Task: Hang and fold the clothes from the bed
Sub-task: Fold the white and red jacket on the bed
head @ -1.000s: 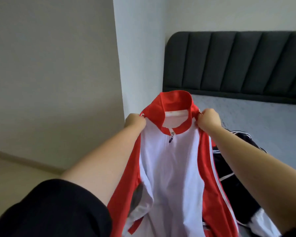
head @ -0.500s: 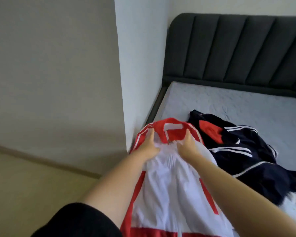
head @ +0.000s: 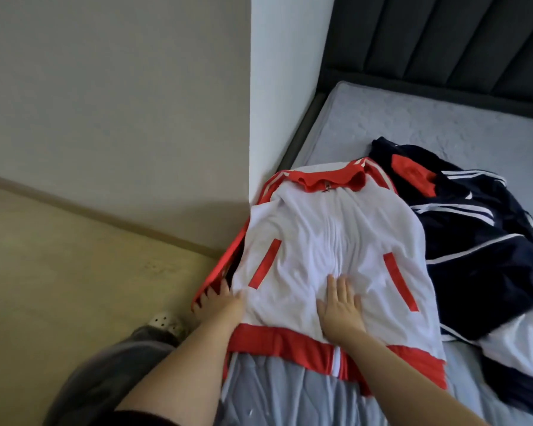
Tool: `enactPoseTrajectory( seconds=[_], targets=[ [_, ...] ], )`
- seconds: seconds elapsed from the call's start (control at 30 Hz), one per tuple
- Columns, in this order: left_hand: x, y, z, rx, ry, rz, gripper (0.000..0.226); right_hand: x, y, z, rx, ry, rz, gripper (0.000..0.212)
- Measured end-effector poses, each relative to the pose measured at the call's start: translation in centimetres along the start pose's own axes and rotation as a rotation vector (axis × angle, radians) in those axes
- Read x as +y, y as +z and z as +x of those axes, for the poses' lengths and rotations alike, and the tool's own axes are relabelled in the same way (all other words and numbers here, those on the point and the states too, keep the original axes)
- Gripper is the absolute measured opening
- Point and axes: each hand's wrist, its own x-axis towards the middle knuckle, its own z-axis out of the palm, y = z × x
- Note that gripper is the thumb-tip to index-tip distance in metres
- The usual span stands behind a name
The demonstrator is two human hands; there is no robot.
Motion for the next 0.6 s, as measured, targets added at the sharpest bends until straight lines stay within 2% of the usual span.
enactPoseTrajectory(
  seconds=[0.07,0.1,0.13,0.2,0.27,0.33,0.47,0.53,0.6],
  targets=[
    [-1.4,-1.1,0.5,-0.008,-0.174,0.030,0.059,0.1,0.1,0.0,-0.008,0.006,-0.016,0.066],
    [-1.6,-1.6,0.5,0.022,-0.176,0.045,0.057,0.1,0.2,0.0,-0.010,0.009,-0.018,0.066],
    [-1.2,-2.0,0.3,0.080,-0.104,0.041,0.055,0.1,0.2,0.0,-0.012,0.010,-0.016,0.066],
    [0.6,-2.1,-1.0,0.152,0.212,-0.027,0.054,0.1,0.0,-0.1,-0.013,0.005,0.001,0.066],
    [2.7,-1.6,-3.2,0.033,0.512,-0.094,0.059,0.3,-0.4,-0.3,-0.005,-0.016,0.033,0.067],
    [4.2,-0.4,-5.3,-0.093,0.684,0.051,0.074,0.6,-0.9,-1.0,-0.010,-0.050,0.079,0.068],
    [4.8,1.5,-7.5,-0.127,0.888,0.409,0.104,2.0,-1.6,-4.1,-0.025,-0.162,0.227,0.069],
    [4.6,1.7,-7.8,-0.022,0.912,0.514,0.100,3.2,-1.8,-6.4,-0.001,-0.229,0.253,0.075],
    [4.3,1.5,-7.9,0.109,0.911,0.553,0.092,4.3,-1.3,-8.7,0.004,-0.307,0.056,0.089]
  ],
)
